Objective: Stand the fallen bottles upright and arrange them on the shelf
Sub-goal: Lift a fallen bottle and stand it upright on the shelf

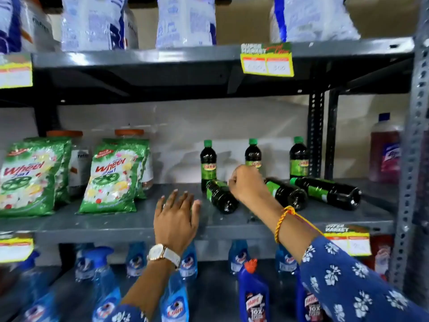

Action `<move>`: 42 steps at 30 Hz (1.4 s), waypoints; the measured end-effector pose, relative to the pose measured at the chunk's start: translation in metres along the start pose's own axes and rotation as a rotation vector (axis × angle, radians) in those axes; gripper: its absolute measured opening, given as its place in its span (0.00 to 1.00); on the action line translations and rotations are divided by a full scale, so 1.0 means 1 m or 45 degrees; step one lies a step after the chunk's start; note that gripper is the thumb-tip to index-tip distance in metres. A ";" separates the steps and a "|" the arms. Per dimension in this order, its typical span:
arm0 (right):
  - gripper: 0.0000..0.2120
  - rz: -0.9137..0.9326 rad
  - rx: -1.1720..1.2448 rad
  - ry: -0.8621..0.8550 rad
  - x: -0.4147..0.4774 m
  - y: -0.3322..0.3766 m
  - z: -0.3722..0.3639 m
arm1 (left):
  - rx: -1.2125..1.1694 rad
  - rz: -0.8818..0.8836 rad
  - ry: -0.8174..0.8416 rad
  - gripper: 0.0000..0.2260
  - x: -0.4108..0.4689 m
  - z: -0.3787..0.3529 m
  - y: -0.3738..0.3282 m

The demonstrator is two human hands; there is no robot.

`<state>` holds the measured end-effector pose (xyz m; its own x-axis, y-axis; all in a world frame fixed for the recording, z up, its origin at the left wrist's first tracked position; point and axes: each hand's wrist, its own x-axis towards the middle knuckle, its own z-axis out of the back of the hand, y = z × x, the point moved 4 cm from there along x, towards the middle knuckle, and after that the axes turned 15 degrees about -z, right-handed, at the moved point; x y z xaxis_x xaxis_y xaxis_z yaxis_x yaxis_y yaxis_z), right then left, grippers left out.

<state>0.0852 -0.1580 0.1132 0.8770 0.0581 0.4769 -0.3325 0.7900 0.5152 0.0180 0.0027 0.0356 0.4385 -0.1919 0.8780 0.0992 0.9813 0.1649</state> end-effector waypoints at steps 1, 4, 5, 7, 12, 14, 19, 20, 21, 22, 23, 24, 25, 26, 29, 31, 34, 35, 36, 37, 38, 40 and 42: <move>0.09 -0.006 0.016 0.033 0.006 0.002 -0.009 | -0.013 0.003 0.007 0.23 -0.015 -0.004 0.004; 0.09 -0.039 -0.084 0.017 0.018 0.021 -0.020 | 0.048 -0.030 0.044 0.21 -0.046 -0.018 0.010; 0.15 -0.044 -0.151 0.009 0.021 0.028 -0.024 | 0.055 -0.054 0.023 0.19 -0.046 -0.019 0.011; 0.26 -0.053 -0.375 0.042 0.028 0.045 -0.037 | 0.058 -0.079 -0.017 0.17 -0.042 -0.023 0.015; 0.18 -0.175 -0.969 0.158 0.047 0.059 -0.077 | 0.092 -0.116 -0.188 0.18 -0.042 -0.028 0.015; 0.16 -0.171 -1.060 0.133 0.049 0.055 -0.088 | 0.086 -0.129 -0.238 0.17 -0.041 -0.029 0.017; 0.24 -0.029 -0.889 0.089 0.041 0.043 -0.073 | 0.090 -0.097 -0.245 0.15 -0.041 -0.027 0.014; 0.27 -0.031 -0.790 0.089 0.038 0.040 -0.065 | 0.081 -0.088 -0.223 0.14 -0.041 -0.026 0.014; 0.28 -0.038 -0.666 0.072 0.036 0.034 -0.058 | 0.083 -0.084 -0.221 0.14 -0.041 -0.026 0.013; 0.27 -0.051 -0.518 0.041 0.033 0.027 -0.052 | 0.077 -0.076 -0.213 0.14 -0.041 -0.027 0.013; 0.26 -0.063 -0.357 0.001 0.031 0.020 -0.049 | 0.076 -0.071 -0.215 0.14 -0.041 -0.027 0.013; 0.25 -0.063 -0.187 -0.027 0.027 0.012 -0.048 | 0.066 -0.062 -0.202 0.15 -0.040 -0.027 0.013; 0.24 -0.051 -0.012 -0.035 0.024 0.004 -0.051 | 0.070 -0.060 -0.202 0.15 -0.040 -0.027 0.013; 0.24 -0.029 0.141 -0.034 0.020 -0.001 -0.054 | 0.067 -0.055 -0.197 0.16 -0.040 -0.027 0.013; 0.24 -0.023 0.437 0.044 0.011 -0.010 -0.065 | 0.061 -0.042 -0.184 0.20 -0.041 -0.028 0.013; 0.24 -0.055 0.498 0.100 0.011 -0.013 -0.071 | 0.069 -0.035 -0.179 0.21 -0.042 -0.028 0.012; 0.29 -0.094 0.519 0.181 0.012 -0.015 -0.075 | 0.074 -0.028 -0.169 0.21 -0.043 -0.029 0.011; 0.30 -0.110 0.526 0.206 0.012 -0.016 -0.076 | 0.074 -0.028 -0.168 0.20 -0.043 -0.028 0.011; 0.32 -0.121 0.528 0.232 0.012 -0.016 -0.077 | 0.075 -0.025 -0.162 0.20 -0.043 -0.028 0.011; 0.34 -0.141 0.513 0.258 0.011 -0.015 -0.078 | 0.078 -0.023 -0.154 0.20 -0.043 -0.028 0.011; 0.38 -0.157 0.482 0.272 0.011 -0.015 -0.079 | 0.081 -0.022 -0.148 0.19 -0.043 -0.028 0.011; 0.43 -0.196 0.382 0.263 0.014 -0.015 -0.083 | 0.078 -0.020 -0.152 0.19 -0.043 -0.028 0.011; 0.36 -0.196 0.378 0.289 0.017 -0.017 -0.085 | 0.069 -0.016 -0.154 0.21 -0.042 -0.028 0.010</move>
<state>0.1354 -0.1186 0.0519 0.9677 0.1126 0.2256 -0.2477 0.5914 0.7674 0.0254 0.0204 -0.0126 0.3261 -0.2039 0.9231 0.0542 0.9789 0.1971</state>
